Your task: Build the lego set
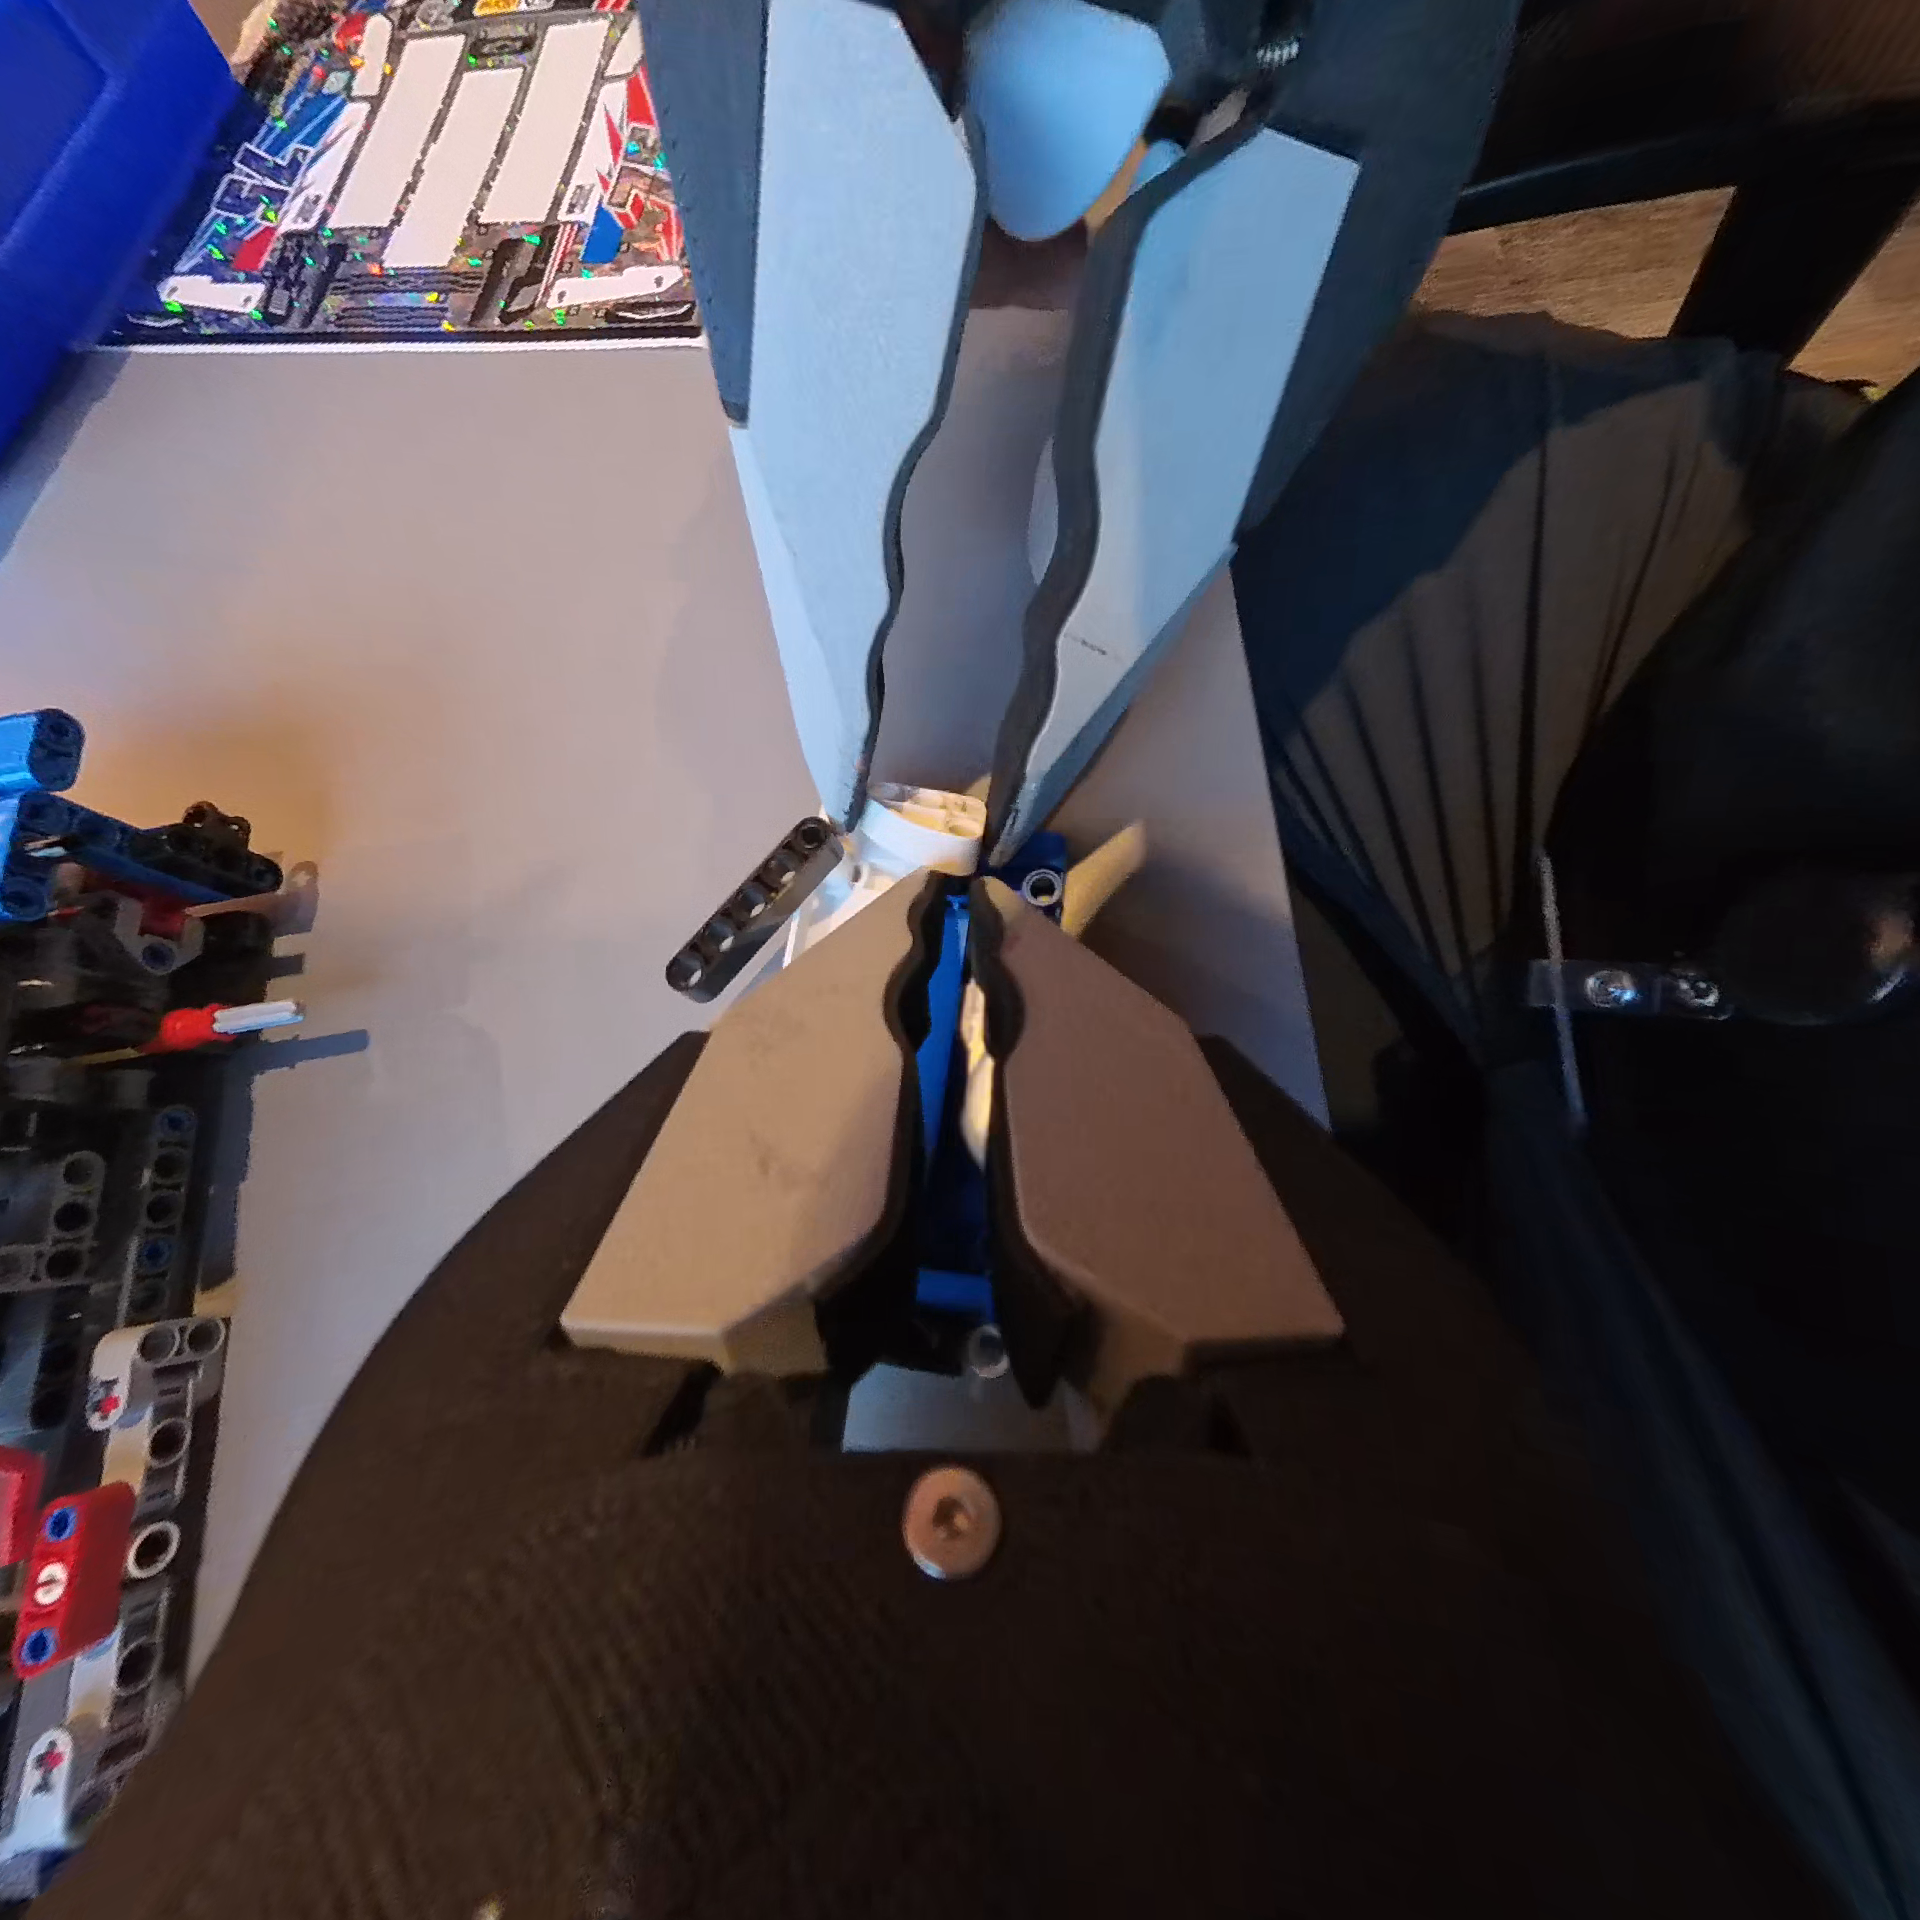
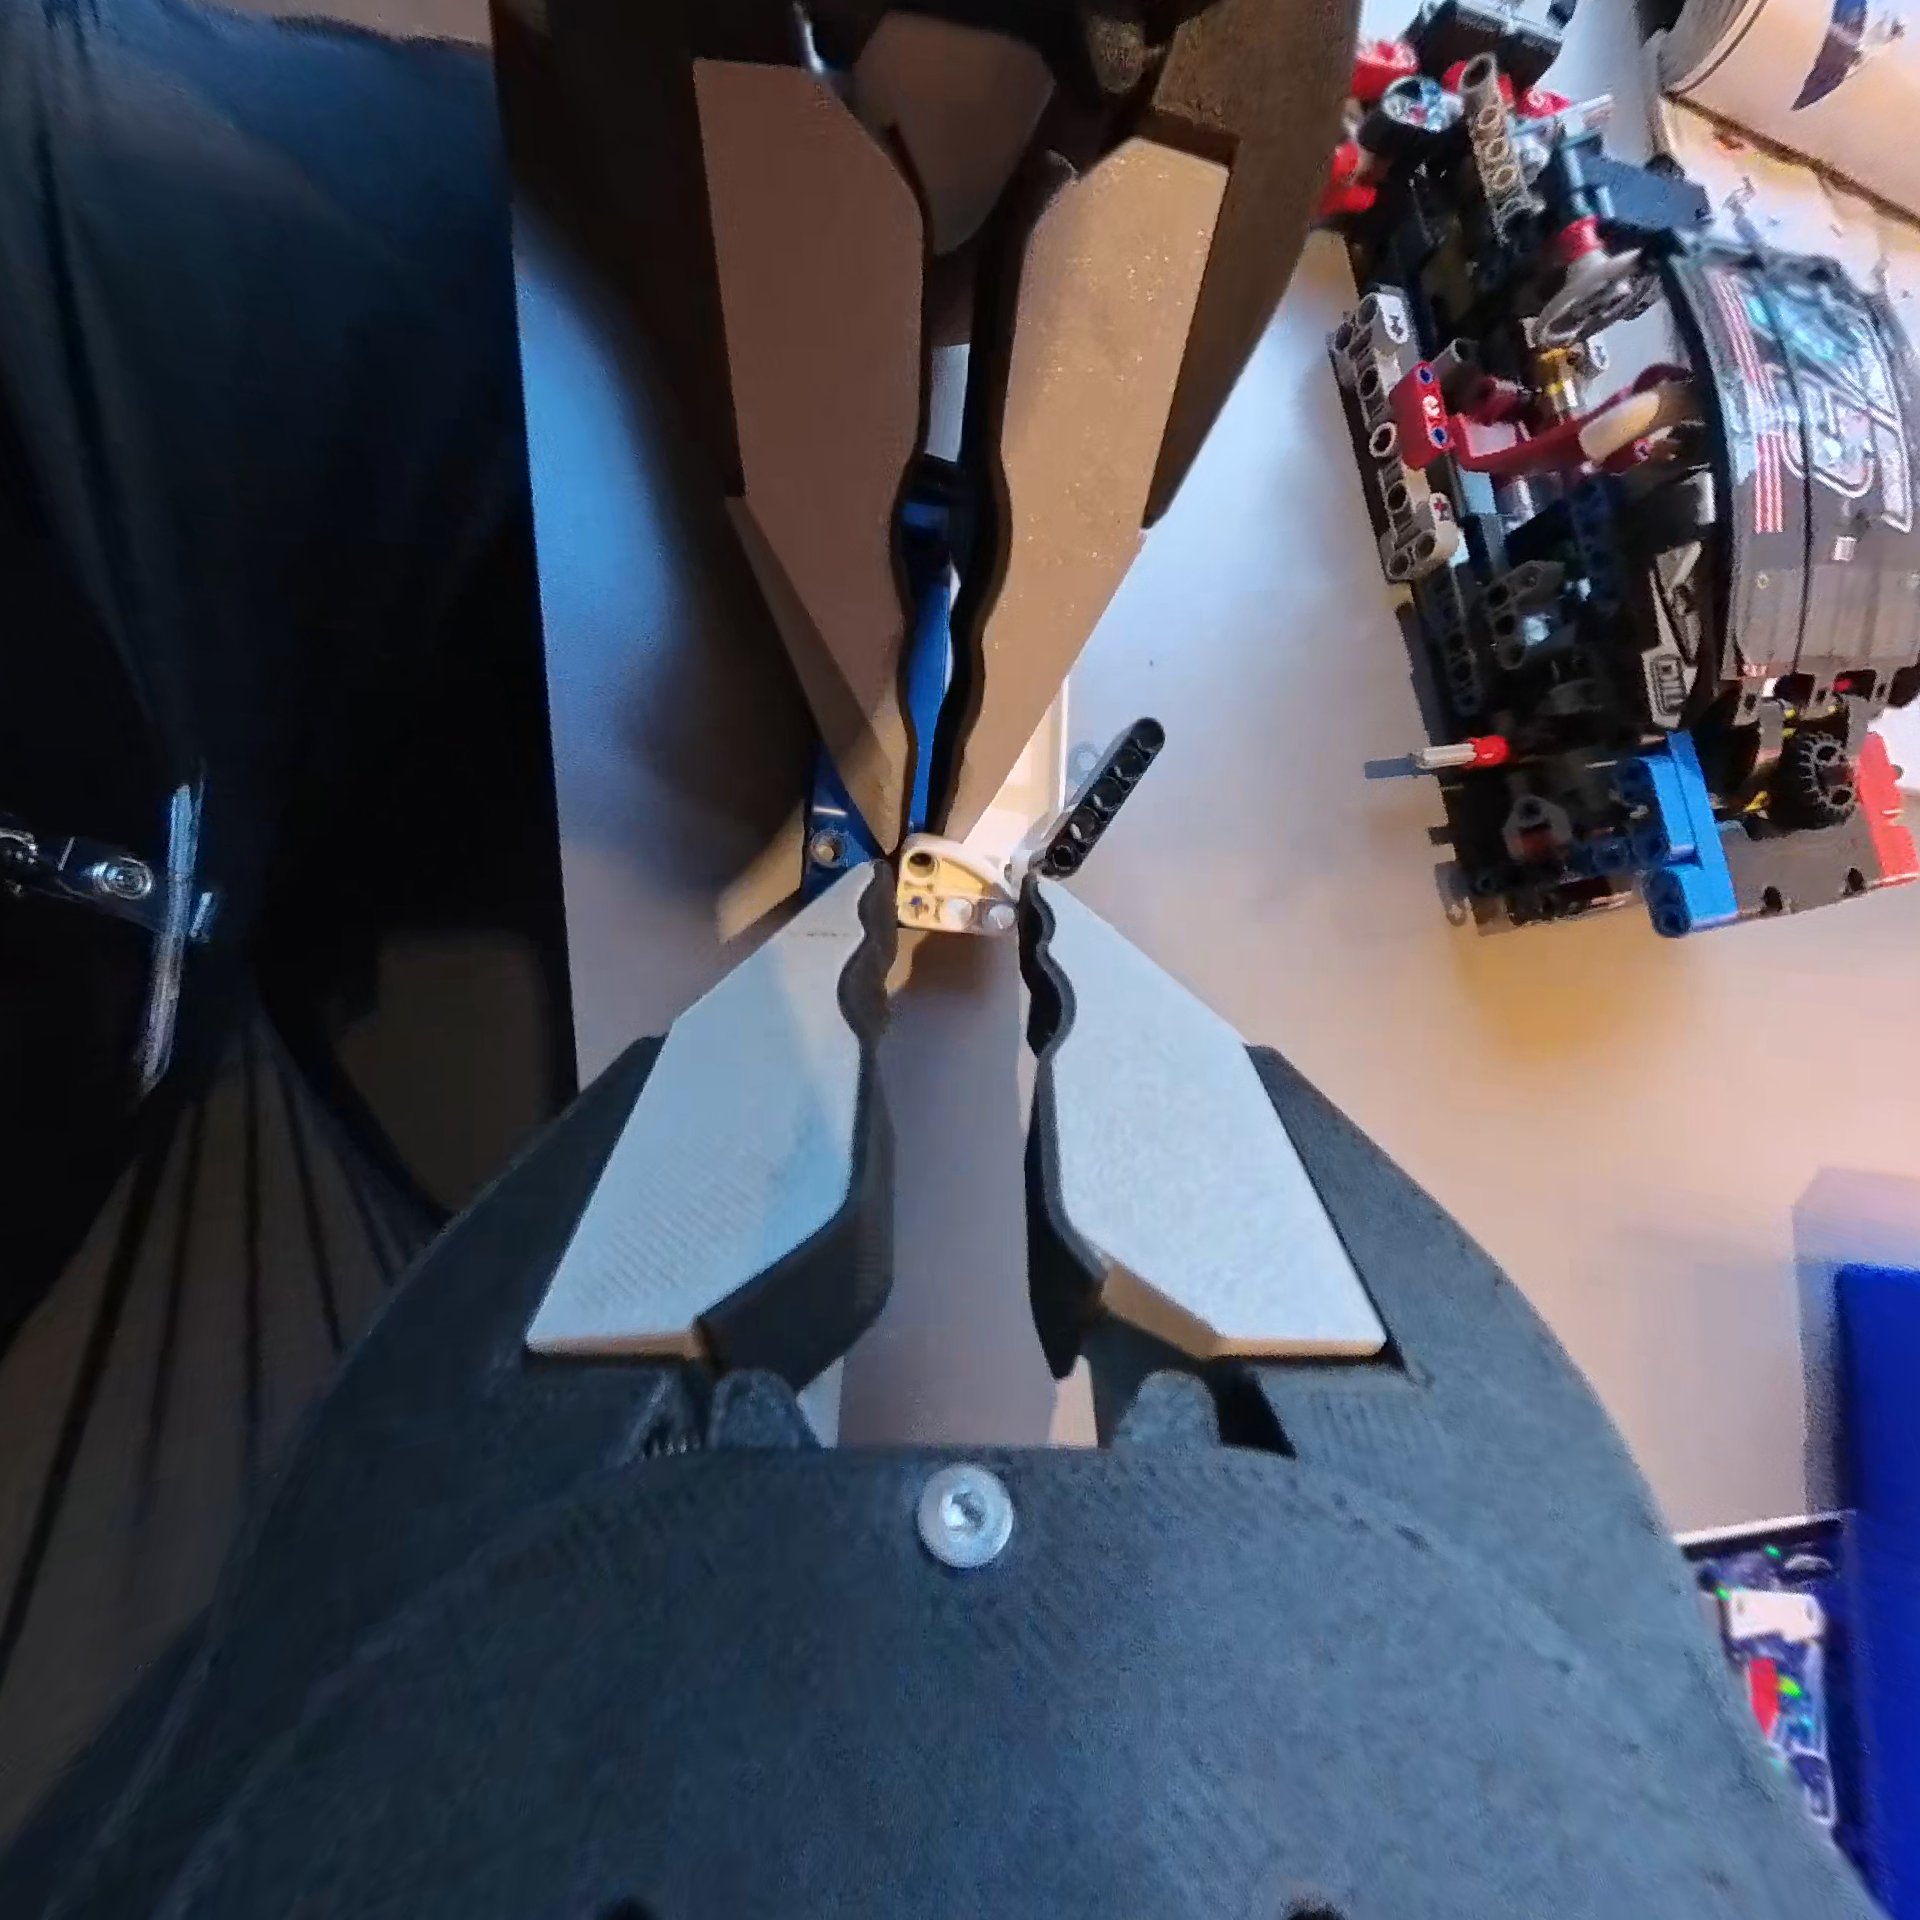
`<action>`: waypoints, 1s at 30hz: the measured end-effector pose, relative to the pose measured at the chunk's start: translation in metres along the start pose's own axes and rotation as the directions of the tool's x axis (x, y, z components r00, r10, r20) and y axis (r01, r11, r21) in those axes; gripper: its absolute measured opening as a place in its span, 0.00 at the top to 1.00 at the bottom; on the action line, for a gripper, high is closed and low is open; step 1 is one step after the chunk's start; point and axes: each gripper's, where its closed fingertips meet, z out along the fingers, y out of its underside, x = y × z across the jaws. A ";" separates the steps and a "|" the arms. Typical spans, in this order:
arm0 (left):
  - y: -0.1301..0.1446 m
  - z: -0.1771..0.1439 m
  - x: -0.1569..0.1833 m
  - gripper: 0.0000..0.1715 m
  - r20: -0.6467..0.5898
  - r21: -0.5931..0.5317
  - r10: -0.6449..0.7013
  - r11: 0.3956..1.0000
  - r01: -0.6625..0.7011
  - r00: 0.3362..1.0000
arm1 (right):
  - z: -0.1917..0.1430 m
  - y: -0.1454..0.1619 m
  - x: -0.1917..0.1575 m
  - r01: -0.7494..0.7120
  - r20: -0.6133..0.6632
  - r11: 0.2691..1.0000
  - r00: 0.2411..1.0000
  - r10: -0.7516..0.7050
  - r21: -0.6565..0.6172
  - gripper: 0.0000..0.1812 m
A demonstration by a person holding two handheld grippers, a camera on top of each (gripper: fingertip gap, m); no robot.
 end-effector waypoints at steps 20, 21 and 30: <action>0.002 -0.002 -0.005 1.00 0.040 -0.005 -0.016 1.000 0.016 0.999 | 0.000 -0.002 0.005 -0.169 0.010 0.977 0.986 0.169 0.133 0.88; 0.002 -0.002 -0.006 1.00 0.053 -0.006 -0.011 1.000 0.012 0.999 | 0.000 -0.001 0.005 -0.198 0.025 0.971 0.980 0.197 0.132 0.88; -0.006 -0.011 -0.009 0.90 0.011 0.056 -0.126 0.991 0.125 0.992 | -0.012 -0.011 0.010 -0.074 -0.056 0.983 0.995 0.085 0.169 0.89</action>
